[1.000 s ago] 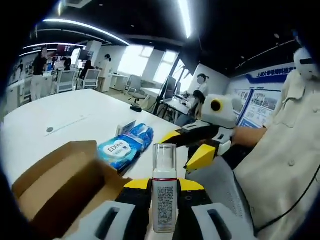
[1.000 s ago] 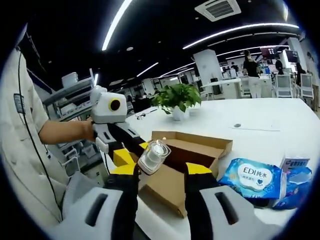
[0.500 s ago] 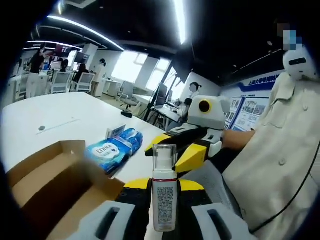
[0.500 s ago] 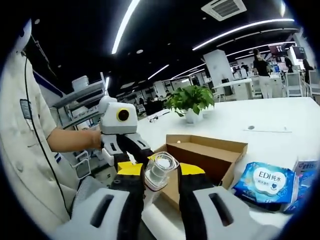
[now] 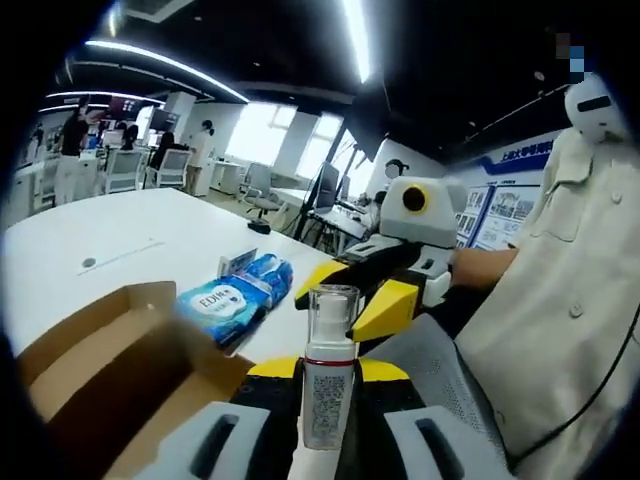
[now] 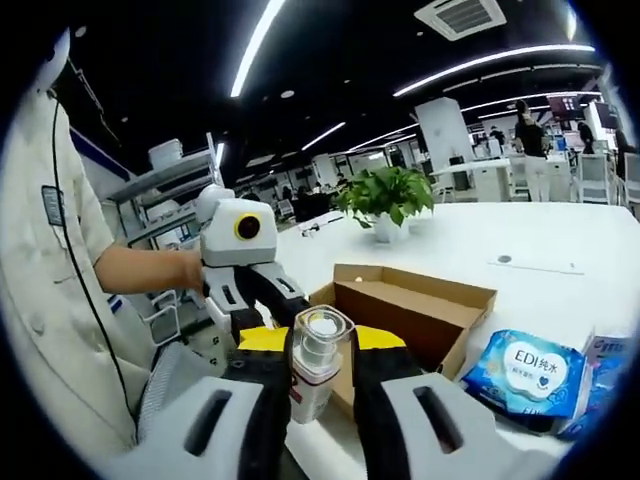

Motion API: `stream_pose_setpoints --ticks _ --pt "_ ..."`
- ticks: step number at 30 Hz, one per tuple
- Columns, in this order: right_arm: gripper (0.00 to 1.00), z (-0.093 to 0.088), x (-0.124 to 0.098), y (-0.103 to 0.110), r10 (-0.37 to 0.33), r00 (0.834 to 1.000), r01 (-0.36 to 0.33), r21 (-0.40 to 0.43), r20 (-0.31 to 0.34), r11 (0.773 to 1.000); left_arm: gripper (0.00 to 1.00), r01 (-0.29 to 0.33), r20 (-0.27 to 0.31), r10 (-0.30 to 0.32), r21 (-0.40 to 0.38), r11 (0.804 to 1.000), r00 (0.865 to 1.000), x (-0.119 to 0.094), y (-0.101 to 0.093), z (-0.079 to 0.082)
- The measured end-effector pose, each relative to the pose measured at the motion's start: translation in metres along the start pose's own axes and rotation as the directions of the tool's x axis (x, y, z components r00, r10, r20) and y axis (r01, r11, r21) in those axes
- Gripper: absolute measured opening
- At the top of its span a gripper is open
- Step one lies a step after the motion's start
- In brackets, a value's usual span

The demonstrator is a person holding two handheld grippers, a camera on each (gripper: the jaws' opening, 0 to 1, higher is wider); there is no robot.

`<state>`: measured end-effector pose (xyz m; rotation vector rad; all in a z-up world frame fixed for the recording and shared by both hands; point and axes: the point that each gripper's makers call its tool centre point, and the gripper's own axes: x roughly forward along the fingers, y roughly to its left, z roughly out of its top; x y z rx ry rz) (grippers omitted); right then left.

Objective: Operate the shoe box by opening the lid, removing the specified soft item, and placing it in the target area until the item is outside and the box remains undamaged.

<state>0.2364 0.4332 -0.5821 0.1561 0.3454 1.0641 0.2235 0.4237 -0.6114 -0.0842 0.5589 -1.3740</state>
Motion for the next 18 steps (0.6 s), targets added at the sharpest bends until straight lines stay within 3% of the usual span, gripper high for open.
stream_pose_setpoints --ticks 18 --pt "0.19 0.016 -0.005 -0.027 -0.02 1.0 0.021 -0.052 0.011 0.998 0.28 -0.119 -0.03 0.12 0.039 0.992 0.992 -0.009 0.023 -0.003"
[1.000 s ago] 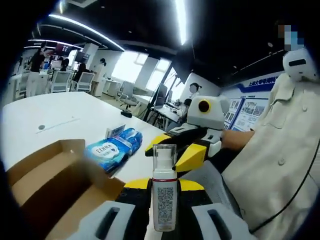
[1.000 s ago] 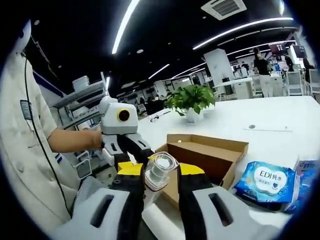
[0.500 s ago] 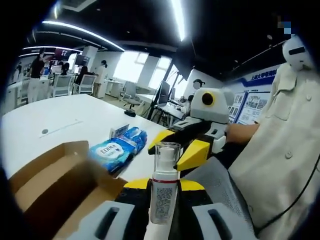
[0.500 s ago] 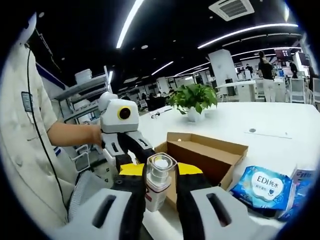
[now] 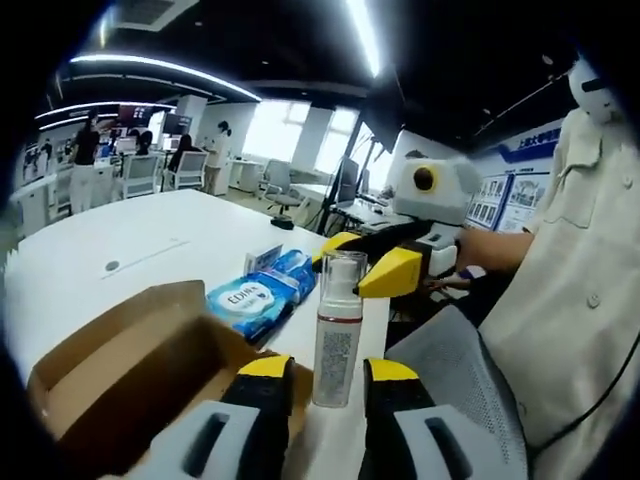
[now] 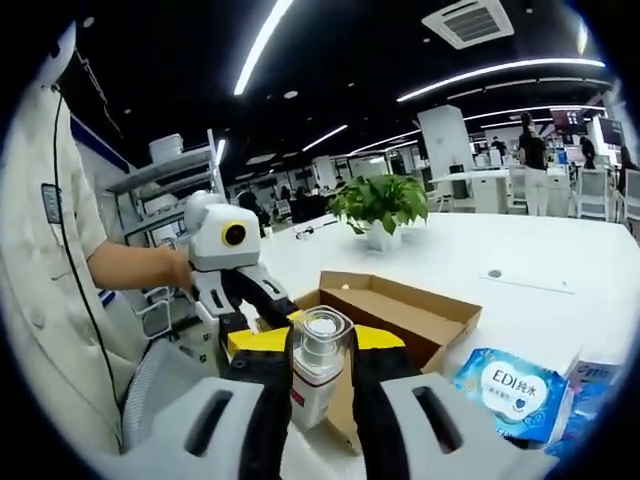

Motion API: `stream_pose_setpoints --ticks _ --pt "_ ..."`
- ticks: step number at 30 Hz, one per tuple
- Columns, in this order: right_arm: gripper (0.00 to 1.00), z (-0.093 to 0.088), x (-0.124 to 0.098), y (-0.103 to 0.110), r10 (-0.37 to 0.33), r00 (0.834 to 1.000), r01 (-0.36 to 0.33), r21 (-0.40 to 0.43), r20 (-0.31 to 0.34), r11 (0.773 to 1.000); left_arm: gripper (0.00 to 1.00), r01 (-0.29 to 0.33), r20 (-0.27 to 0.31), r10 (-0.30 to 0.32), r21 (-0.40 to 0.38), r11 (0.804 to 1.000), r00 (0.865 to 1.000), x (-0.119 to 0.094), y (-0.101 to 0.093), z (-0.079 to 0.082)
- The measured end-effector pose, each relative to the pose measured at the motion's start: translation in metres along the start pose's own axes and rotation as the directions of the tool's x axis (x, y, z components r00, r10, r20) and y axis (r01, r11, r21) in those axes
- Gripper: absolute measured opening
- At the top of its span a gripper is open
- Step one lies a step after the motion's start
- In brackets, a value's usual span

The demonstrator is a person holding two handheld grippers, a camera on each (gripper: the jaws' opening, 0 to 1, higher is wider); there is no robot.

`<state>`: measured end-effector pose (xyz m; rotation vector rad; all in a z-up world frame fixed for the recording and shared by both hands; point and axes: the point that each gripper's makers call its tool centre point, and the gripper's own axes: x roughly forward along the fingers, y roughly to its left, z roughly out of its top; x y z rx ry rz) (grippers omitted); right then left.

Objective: Operate the shoe box by opening the lid, removing the specified soft item, and placing it in the target area until the item is outside and the box remains undamaged.

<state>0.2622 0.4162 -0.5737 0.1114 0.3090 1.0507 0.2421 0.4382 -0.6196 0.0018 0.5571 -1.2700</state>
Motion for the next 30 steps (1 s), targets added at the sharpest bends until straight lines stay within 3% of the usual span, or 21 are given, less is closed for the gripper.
stream_pose_setpoints --ticks 11,30 --pt "0.19 0.011 -0.004 -0.028 -0.018 1.0 0.018 -0.058 -0.002 0.998 0.36 -0.105 -0.012 0.105 0.006 0.994 0.994 -0.021 0.018 -0.01" --pt "0.19 0.021 -0.012 -0.112 -0.118 0.993 0.113 -0.157 -0.025 0.981 0.54 -0.3 0.02 0.301 -0.05 0.953 0.953 -0.073 0.042 -0.023"
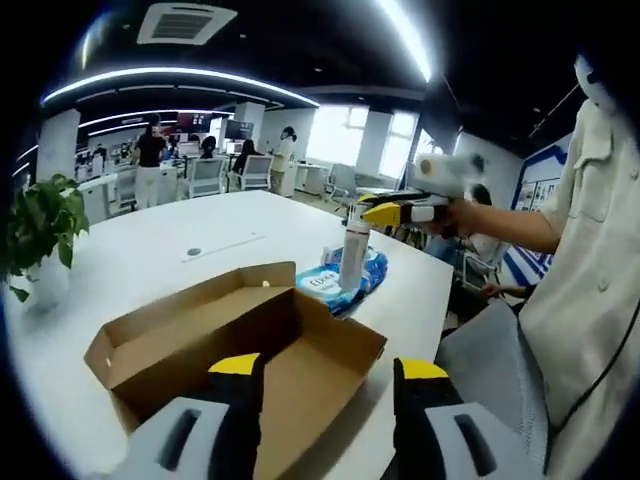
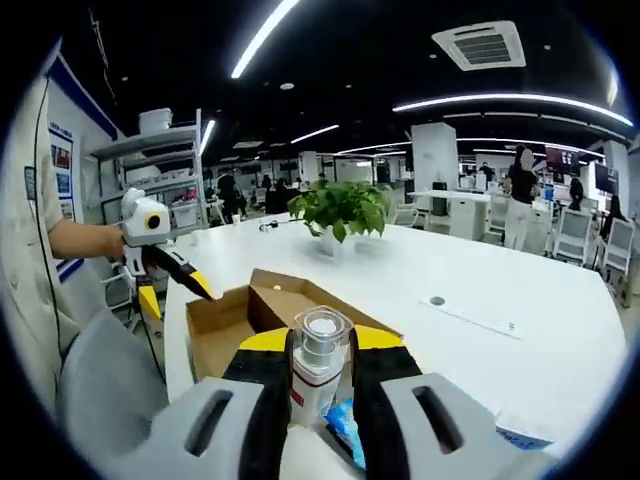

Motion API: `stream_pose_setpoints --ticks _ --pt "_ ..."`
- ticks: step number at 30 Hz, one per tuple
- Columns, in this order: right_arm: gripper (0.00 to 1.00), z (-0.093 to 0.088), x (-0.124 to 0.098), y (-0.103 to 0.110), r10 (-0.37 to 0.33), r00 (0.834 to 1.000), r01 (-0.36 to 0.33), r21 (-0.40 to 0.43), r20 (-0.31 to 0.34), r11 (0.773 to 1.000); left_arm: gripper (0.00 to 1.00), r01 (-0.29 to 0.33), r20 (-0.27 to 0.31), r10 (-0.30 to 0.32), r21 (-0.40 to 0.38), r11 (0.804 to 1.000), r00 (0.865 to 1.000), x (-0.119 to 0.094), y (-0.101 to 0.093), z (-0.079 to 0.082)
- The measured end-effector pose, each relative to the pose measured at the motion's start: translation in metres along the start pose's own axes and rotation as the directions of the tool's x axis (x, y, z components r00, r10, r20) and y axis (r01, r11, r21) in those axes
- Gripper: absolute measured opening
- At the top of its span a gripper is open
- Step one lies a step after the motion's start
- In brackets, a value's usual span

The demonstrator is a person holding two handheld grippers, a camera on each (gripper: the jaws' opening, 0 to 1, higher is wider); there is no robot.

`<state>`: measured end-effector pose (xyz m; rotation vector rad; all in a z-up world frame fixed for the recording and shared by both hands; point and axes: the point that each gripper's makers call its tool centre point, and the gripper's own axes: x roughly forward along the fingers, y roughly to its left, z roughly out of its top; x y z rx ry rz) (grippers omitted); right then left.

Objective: Operate the shoe box by opening the lid, removing the specified soft item, and placing it in the target area until the item is outside and the box remains undamaged.

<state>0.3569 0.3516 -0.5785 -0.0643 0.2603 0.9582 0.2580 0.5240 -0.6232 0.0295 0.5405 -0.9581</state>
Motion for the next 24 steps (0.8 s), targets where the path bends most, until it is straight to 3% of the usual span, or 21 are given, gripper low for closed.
stream_pose_setpoints --ticks 15,24 --pt "0.2 -0.02 0.023 -0.057 -0.024 0.995 0.02 -0.042 -0.098 0.999 0.56 -0.09 -0.008 0.09 -0.043 0.995 0.996 -0.025 0.01 -0.017" --pt "0.2 -0.019 0.032 -0.091 -0.069 0.991 0.063 -0.059 -0.118 0.996 0.56 -0.131 -0.018 0.131 -0.066 0.989 0.991 -0.034 0.016 -0.026"
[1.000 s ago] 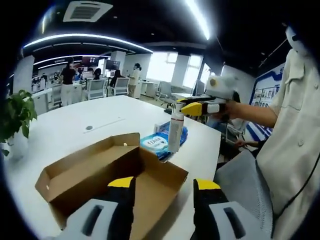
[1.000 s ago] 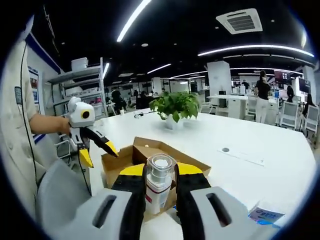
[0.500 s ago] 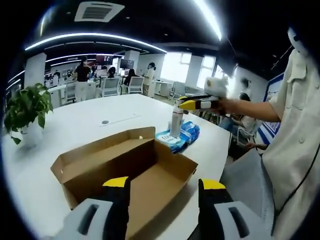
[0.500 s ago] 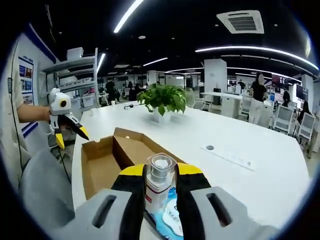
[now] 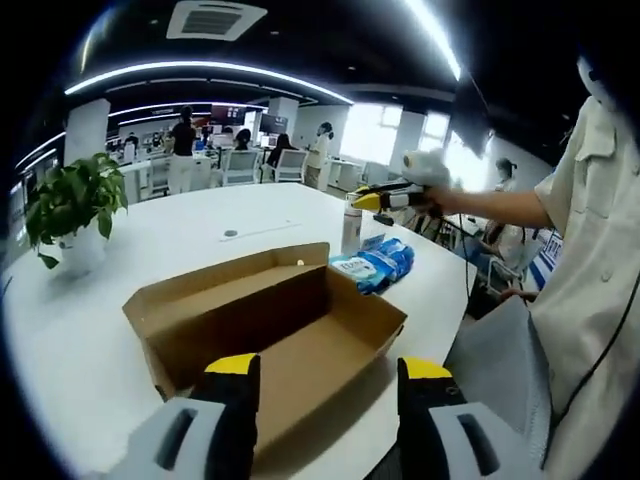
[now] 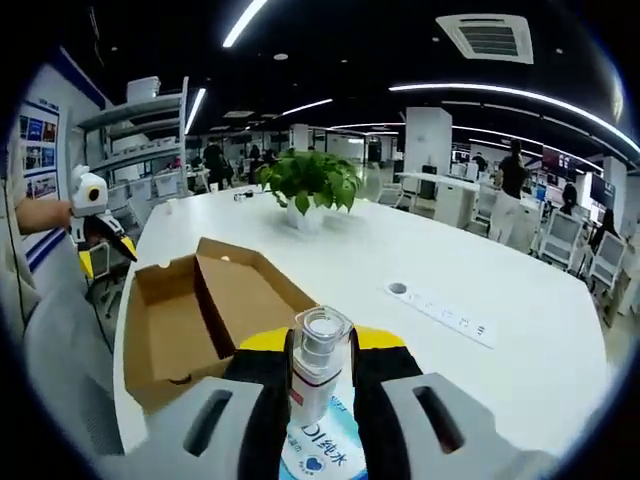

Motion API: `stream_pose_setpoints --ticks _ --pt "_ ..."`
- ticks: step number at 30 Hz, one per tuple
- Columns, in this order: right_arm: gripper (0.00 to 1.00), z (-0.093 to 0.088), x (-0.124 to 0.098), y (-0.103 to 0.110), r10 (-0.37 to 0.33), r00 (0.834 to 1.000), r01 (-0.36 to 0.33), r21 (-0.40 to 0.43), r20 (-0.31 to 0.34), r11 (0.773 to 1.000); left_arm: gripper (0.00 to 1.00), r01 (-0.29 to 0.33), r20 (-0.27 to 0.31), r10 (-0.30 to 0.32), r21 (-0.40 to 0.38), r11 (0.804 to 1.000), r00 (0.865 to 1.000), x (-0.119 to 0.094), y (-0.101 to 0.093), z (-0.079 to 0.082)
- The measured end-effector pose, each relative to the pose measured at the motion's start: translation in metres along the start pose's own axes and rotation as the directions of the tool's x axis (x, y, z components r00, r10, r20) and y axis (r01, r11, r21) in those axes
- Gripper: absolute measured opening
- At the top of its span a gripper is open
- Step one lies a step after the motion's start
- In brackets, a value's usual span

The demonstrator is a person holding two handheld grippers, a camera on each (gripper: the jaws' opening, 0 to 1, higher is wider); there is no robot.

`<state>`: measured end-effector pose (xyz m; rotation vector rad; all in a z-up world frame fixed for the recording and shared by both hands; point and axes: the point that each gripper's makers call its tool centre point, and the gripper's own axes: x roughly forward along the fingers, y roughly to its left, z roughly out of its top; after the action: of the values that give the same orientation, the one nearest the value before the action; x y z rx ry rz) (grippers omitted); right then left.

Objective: Operate the shoe box by opening the lid, removing the specified soft item, and placing it in the target area until the item is outside and the box remains undamaged.

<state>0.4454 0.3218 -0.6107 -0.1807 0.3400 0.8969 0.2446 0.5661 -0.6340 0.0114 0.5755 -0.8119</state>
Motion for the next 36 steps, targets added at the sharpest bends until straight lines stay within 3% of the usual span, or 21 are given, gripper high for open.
stream_pose_setpoints --ticks 19,36 --pt "0.2 -0.023 0.021 -0.046 -0.085 0.993 0.083 -0.031 -0.077 0.996 0.56 -0.043 -0.011 0.042 -0.038 0.998 0.999 -0.004 0.008 -0.012" --pt "0.2 -0.046 0.039 -0.055 -0.117 0.985 0.114 -0.038 -0.124 0.993 0.56 -0.063 -0.028 0.061 -0.061 0.996 0.998 -0.006 0.012 -0.021"
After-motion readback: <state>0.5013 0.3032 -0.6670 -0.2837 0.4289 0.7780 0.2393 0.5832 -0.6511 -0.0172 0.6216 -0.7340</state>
